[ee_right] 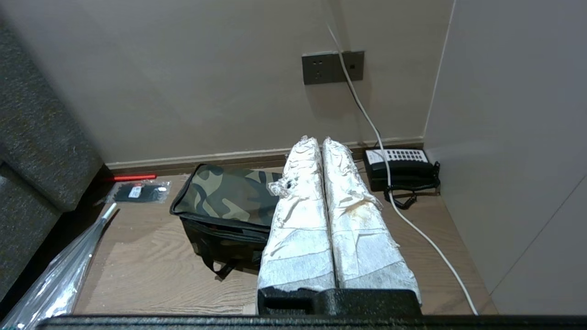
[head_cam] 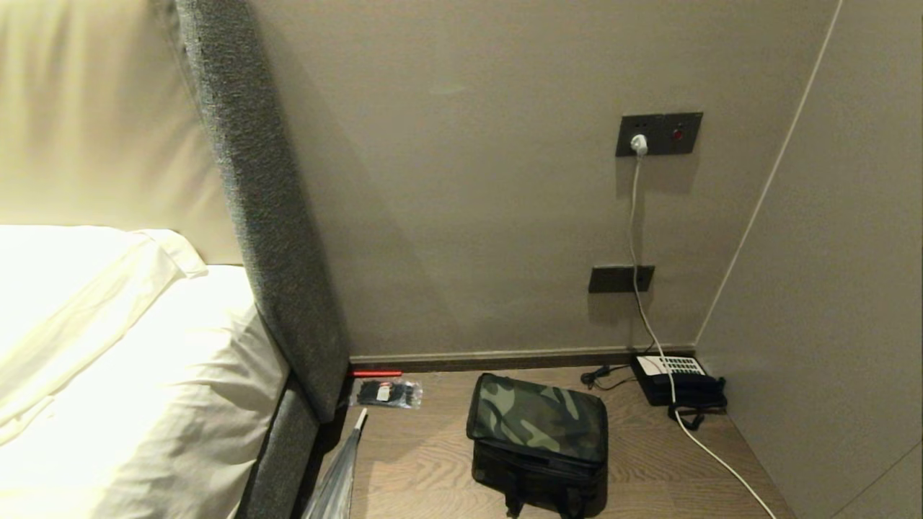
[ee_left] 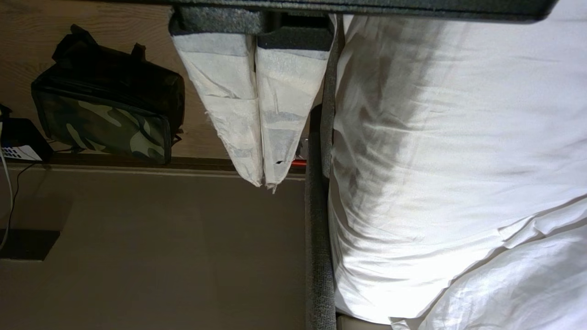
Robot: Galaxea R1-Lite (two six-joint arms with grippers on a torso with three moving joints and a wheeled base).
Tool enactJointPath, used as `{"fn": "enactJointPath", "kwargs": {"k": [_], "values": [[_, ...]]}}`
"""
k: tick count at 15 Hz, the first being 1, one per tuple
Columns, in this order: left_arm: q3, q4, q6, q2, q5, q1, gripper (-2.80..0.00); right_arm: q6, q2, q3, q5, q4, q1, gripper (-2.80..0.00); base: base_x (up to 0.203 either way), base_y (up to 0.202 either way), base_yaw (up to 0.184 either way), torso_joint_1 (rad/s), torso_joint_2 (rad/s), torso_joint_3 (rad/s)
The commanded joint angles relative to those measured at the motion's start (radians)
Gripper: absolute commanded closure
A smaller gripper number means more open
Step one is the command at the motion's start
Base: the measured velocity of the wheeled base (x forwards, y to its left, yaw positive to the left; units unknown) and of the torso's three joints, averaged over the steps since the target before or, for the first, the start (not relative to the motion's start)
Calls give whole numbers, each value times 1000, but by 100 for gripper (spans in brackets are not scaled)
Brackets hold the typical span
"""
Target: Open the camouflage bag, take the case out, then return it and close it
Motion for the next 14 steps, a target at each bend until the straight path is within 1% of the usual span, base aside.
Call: {"fn": "enactJointPath", "kwargs": {"k": [1, 14], "values": [[0, 0, -1, -2, 0, 0, 0, 0, -30, 14, 0, 0, 0, 0, 0, 0, 0, 3, -2, 28], [0, 0, -1, -2, 0, 0, 0, 2, -30, 14, 0, 0, 0, 0, 0, 0, 0, 0, 0, 0]]}}
